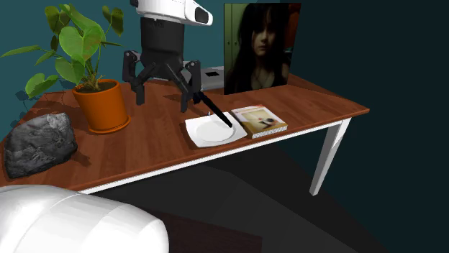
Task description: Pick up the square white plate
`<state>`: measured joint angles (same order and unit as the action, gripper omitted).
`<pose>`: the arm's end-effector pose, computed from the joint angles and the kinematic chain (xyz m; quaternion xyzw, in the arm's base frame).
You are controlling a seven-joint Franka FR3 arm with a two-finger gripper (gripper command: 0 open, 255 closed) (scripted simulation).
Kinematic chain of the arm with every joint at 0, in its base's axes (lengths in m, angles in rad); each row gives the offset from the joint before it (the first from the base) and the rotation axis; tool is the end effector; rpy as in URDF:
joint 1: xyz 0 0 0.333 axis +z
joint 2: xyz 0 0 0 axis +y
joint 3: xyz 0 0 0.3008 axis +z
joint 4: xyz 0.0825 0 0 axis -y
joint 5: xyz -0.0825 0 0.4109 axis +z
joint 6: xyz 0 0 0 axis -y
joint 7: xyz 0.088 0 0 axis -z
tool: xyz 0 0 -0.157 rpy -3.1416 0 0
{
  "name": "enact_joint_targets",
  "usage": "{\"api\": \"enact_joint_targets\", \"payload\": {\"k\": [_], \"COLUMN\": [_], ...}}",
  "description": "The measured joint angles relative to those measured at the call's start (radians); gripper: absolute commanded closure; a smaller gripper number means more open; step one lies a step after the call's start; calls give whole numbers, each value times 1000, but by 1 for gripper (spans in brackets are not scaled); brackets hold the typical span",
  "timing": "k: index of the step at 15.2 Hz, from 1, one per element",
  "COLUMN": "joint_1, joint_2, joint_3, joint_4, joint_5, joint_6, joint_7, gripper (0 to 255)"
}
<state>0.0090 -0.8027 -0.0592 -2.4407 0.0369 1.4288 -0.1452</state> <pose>0.3099 -0.0102 0.4842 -0.9920 -0.0590 0.1009 0.0487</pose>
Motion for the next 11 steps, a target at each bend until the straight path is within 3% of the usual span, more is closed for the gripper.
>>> {"api": "enact_joint_targets", "payload": {"k": [3,11], "joint_1": [-13,-38], "joint_2": [17,180], "joint_3": [-33,-206], "joint_4": [-23,-129], "joint_5": [18,209], "joint_6": [53,398], "joint_7": [-7,-67], "gripper": [0,0]}}
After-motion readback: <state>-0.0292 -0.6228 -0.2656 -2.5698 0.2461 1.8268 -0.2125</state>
